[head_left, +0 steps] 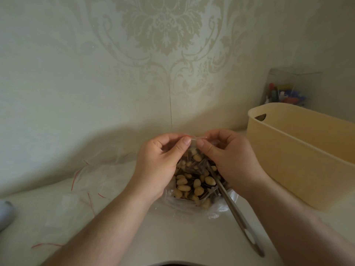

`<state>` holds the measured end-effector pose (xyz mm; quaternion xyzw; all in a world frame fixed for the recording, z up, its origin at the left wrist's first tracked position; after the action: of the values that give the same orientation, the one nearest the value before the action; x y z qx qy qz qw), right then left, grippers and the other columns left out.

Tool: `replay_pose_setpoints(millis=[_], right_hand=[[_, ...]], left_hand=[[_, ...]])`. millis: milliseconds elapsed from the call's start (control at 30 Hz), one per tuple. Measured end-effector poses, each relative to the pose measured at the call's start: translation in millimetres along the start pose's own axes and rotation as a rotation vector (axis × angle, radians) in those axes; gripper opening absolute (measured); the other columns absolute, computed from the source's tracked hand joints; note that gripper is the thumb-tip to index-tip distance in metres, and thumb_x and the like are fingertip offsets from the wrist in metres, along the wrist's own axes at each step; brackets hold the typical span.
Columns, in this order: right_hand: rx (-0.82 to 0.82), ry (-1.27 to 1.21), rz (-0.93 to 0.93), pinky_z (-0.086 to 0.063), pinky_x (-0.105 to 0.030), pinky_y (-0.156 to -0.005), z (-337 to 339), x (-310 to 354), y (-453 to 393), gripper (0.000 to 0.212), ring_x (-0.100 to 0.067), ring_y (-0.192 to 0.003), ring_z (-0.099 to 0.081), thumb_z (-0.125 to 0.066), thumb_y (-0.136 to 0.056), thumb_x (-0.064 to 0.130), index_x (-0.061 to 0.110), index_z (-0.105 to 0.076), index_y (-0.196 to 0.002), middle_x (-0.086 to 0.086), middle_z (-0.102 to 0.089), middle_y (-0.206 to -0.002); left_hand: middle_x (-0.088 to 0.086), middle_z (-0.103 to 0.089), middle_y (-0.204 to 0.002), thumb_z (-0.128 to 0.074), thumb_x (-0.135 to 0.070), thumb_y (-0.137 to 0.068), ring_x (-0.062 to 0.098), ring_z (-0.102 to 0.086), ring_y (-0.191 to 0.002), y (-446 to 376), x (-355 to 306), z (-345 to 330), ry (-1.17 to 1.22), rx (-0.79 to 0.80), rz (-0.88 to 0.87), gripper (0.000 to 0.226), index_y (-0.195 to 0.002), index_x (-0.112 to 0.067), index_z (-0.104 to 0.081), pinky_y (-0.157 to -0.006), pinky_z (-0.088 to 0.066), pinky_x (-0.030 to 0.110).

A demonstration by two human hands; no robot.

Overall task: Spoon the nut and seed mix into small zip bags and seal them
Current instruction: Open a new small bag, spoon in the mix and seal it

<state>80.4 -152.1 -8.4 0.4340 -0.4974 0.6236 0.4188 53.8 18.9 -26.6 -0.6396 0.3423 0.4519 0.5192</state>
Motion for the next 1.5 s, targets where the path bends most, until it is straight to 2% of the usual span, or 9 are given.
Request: replay_pose_setpoints(millis=[133,300,567,733,900,1067,1200,1333,1500], right_hand=[[-0.052,0.065,-0.016,-0.058,-0.024,-0.064,5.6,-3.8,-4.4,0.010,-0.013,-0.069,-0.069,-0.078,-0.092,0.024,0.025,-0.076,-0.082,0.002,-0.076,-0.075],[-0.081,0.114,0.018,-0.049,-0.010,-0.061,5.3,-4.9,-5.8,0.013,-0.001,-0.069,-0.065,-0.081,-0.089,0.019,0.021,-0.073,-0.078,0.010,-0.074,-0.075],[-0.037,-0.021,0.001,-0.059,-0.025,-0.066,3.1,-5.7,-6.2,0.003,-0.014,-0.074,-0.066,-0.076,-0.094,0.024,0.026,-0.076,-0.095,-0.002,-0.075,-0.084],[0.058,-0.026,-0.075,-0.044,-0.017,-0.051,-1.7,-4.2,-1.9,0.025,-0.002,-0.052,-0.055,-0.061,-0.101,0.042,0.024,-0.071,-0.116,0.011,-0.059,-0.060],[0.261,-0.260,-0.401,-0.052,-0.030,-0.052,-10.2,-4.6,2.6,0.065,-0.028,-0.059,-0.067,-0.037,-0.093,0.073,0.025,-0.060,-0.130,-0.017,-0.073,-0.081],[0.269,-0.570,-0.344,-0.057,-0.035,-0.072,-8.9,1.7,0.6,0.046,-0.027,-0.084,-0.071,-0.042,-0.104,0.055,0.022,-0.072,-0.116,-0.014,-0.077,-0.110],[0.153,-0.526,-0.253,-0.054,-0.036,-0.071,2.8,0.7,-2.7,0.035,-0.022,-0.084,-0.071,-0.051,-0.109,0.032,0.033,-0.054,-0.143,-0.007,-0.078,-0.107],[0.171,-0.410,-0.138,-0.057,-0.031,-0.067,0.5,-1.1,-1.7,0.049,-0.020,-0.090,-0.077,-0.053,-0.108,0.011,0.031,-0.043,-0.151,-0.004,-0.078,-0.113],[0.311,-0.413,-0.057,-0.063,-0.038,-0.082,-4.4,-0.1,1.2,0.032,-0.033,-0.106,-0.075,-0.048,-0.105,-0.003,0.007,-0.062,-0.133,-0.013,-0.076,-0.119]], left_hand=[[0.000,-0.081,-0.100,-0.073,-0.019,-0.096,0.014,-0.076,-0.099,-2.3,0.2,4.0,-0.013,-0.019,0.003,0.015,-0.108,-0.014,-0.080,-0.094,-0.058,0.033],[-0.001,-0.080,-0.093,-0.068,-0.017,-0.100,0.012,-0.075,-0.092,-3.6,1.5,4.1,-0.057,-0.001,-0.053,0.011,-0.100,-0.019,-0.079,-0.086,-0.056,0.028],[0.002,-0.077,-0.086,-0.069,-0.023,-0.097,0.018,-0.070,-0.079,-3.3,-2.4,2.6,0.040,-0.036,-0.038,0.010,-0.096,-0.020,-0.079,-0.073,-0.060,0.039],[0.004,-0.075,-0.089,-0.074,-0.031,-0.089,0.026,-0.068,-0.084,-6.0,-0.1,7.8,0.001,-0.117,-0.114,0.014,-0.100,-0.024,-0.080,-0.085,-0.060,0.043],[-0.004,-0.071,-0.081,-0.069,-0.017,-0.098,0.012,-0.065,-0.077,-7.7,-1.9,8.7,0.010,-0.140,-0.191,0.009,-0.103,-0.020,-0.077,-0.076,-0.056,0.028],[0.003,-0.079,-0.099,-0.071,-0.018,-0.092,0.022,-0.073,-0.104,-1.0,-5.0,2.1,0.096,0.153,-0.096,0.012,-0.094,-0.024,-0.082,-0.097,-0.057,0.038],[-0.001,-0.077,-0.101,-0.071,-0.021,-0.095,0.015,-0.072,-0.102,3.9,-4.7,1.4,-0.061,0.267,-0.139,0.016,-0.109,-0.022,-0.078,-0.090,-0.055,0.024],[-0.001,-0.072,-0.089,-0.064,-0.038,-0.098,0.020,-0.072,-0.096,-0.6,-3.4,3.3,0.009,0.092,-0.073,0.020,-0.114,-0.028,-0.070,-0.091,-0.057,0.039],[0.004,-0.079,-0.101,-0.067,-0.040,-0.094,0.021,-0.074,-0.100,-5.1,-2.3,6.1,0.060,0.000,-0.020,0.027,-0.110,-0.021,-0.076,-0.090,-0.058,0.039]])
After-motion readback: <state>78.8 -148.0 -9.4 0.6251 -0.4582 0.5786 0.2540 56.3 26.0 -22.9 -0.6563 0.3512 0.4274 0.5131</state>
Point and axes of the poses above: each hand's wrist, its own y-axis away from the middle knuckle, its own z-axis out of the back of the hand, x = y × z, the point moved 2 cm from there along -y, towards the middle knuckle
